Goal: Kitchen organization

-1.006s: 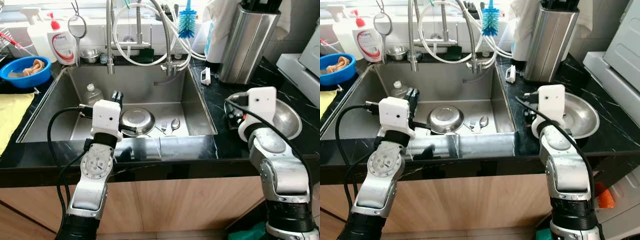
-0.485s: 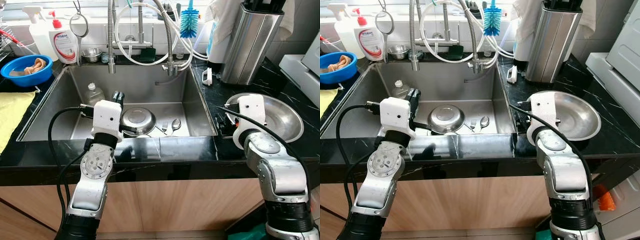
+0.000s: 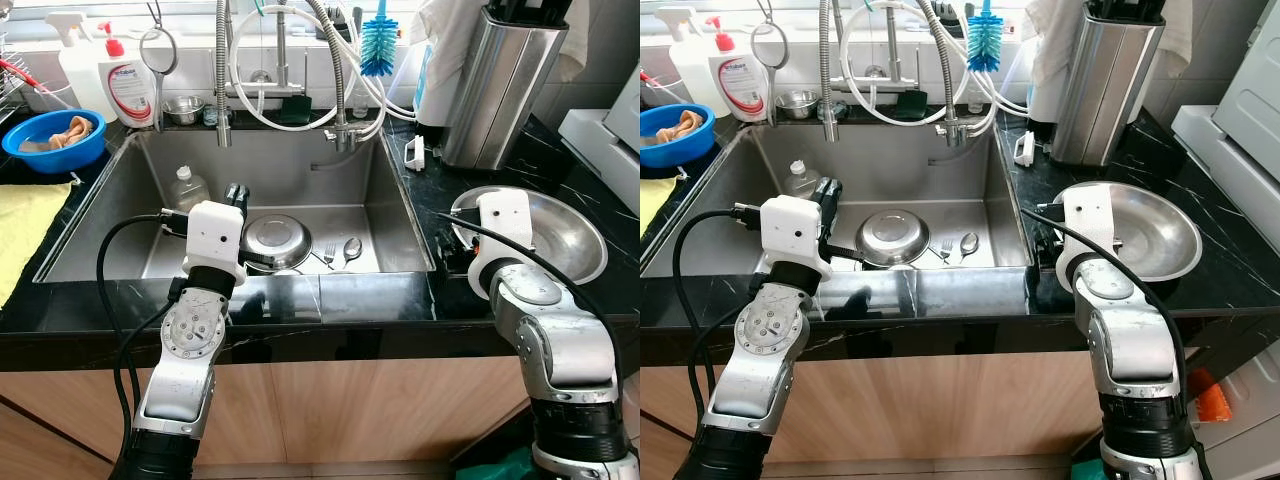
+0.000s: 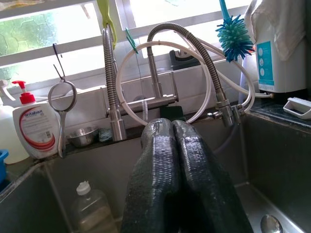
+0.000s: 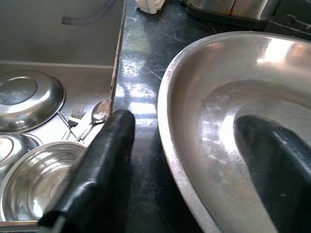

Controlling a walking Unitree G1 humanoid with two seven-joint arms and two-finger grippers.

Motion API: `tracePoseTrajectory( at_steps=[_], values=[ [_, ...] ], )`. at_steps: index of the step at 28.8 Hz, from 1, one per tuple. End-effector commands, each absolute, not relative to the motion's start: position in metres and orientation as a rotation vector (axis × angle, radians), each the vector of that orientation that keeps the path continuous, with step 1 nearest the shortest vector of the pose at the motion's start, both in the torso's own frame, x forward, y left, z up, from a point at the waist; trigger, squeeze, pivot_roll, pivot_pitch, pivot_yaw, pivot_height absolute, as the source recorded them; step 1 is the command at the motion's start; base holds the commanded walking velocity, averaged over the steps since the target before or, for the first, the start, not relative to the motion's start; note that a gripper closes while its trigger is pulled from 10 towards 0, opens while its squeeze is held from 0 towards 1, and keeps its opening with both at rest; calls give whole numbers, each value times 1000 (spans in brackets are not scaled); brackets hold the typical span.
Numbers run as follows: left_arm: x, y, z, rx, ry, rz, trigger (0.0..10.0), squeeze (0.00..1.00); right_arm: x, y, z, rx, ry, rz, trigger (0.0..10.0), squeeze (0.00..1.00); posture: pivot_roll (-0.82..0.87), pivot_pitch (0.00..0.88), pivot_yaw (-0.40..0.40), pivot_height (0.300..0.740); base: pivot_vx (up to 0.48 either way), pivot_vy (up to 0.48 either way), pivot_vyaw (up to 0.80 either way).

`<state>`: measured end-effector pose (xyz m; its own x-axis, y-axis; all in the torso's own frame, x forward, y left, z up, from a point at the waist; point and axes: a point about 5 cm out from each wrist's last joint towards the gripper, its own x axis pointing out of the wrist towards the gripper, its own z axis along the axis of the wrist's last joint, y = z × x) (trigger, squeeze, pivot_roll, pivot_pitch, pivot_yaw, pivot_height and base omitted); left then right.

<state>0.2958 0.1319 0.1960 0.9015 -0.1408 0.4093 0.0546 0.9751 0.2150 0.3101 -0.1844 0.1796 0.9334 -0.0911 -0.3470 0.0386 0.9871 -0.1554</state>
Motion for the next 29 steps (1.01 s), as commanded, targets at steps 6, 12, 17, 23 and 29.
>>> tracePoseTrajectory(
  at_steps=[6, 12, 17, 23, 29],
  values=[
    [297, 131, 190, 200, -400, -122, 10000, 0, 310, -185, 185, -141, 350, -78, 0, 0, -162, 0, -20, 731, 0, 0, 0],
    [297, 127, 186, 196, -381, -156, 10000, 0, 309, -184, 182, -133, 368, -73, 0, 0, -164, 0, -18, 731, 0, 0, 0],
    [297, 126, 185, 196, -374, -168, 10000, 0, 309, -183, 181, -127, 369, -67, 0, 0, -161, 0, -17, 731, 0, 0, 0],
    [297, 125, 184, 197, -368, -180, 10000, 0, 309, -179, 181, -117, 367, -58, 0, 0, -160, 0, -16, 731, 0, 0, 0],
    [298, 125, 185, 198, -368, -181, 10000, 0, 311, -178, 185, -110, 344, -49, 0, 0, -161, 0, -16, 731, 0, 0, 0]
  ],
)
